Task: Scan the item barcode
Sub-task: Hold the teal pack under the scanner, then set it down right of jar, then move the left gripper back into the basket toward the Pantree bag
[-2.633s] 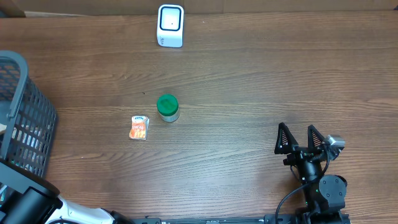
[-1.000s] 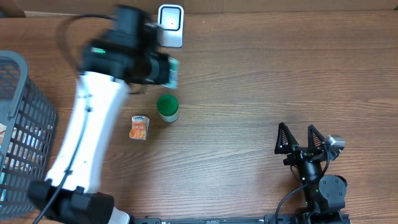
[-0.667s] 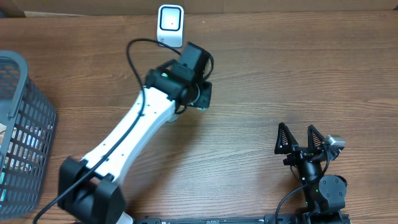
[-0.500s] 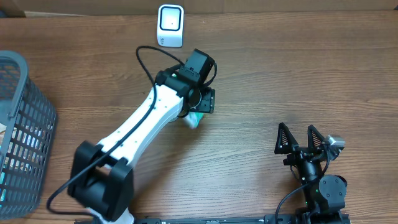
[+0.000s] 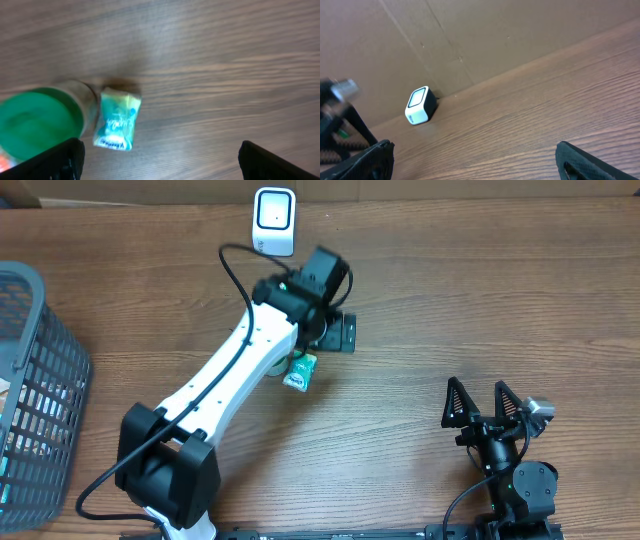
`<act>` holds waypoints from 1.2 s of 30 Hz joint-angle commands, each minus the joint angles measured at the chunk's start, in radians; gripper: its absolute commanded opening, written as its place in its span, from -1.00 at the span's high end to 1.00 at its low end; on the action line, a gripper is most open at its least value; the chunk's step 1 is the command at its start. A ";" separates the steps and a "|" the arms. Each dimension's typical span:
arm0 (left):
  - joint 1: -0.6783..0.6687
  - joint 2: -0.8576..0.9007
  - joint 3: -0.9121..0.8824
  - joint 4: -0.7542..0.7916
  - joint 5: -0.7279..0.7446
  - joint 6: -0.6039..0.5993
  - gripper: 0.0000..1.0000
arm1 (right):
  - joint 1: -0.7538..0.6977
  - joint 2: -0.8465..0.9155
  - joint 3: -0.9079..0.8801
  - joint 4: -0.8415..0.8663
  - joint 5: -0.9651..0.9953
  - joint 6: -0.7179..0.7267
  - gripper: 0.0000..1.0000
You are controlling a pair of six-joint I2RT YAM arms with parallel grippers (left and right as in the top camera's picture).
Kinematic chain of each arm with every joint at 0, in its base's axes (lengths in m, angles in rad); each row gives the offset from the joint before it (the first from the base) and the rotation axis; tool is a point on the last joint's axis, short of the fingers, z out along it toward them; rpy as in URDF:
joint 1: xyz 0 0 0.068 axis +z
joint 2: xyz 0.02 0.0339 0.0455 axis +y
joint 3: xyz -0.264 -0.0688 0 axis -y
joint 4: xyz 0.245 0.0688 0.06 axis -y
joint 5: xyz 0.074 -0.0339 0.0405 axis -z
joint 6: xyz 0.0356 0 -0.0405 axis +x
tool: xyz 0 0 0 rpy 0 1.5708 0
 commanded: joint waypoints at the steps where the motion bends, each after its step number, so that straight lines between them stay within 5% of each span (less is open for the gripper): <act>1: 0.008 -0.003 0.157 -0.078 -0.005 -0.003 -0.99 | 0.008 -0.009 -0.007 0.006 -0.003 -0.004 -1.00; 6: 0.020 -0.003 0.306 -0.229 0.126 0.090 -0.99 | 0.008 -0.009 -0.007 0.006 -0.003 -0.004 -1.00; 15: 0.188 -0.003 0.677 -0.483 0.137 0.138 -0.99 | 0.008 -0.009 -0.007 0.006 -0.003 -0.004 -1.00; 24: 0.563 -0.009 1.082 -0.631 0.163 0.179 -0.95 | 0.008 -0.009 -0.007 0.006 -0.003 -0.004 -1.00; 36: 1.063 -0.033 1.194 -0.631 0.147 0.200 -0.89 | 0.008 -0.009 -0.007 0.006 -0.003 -0.004 -1.00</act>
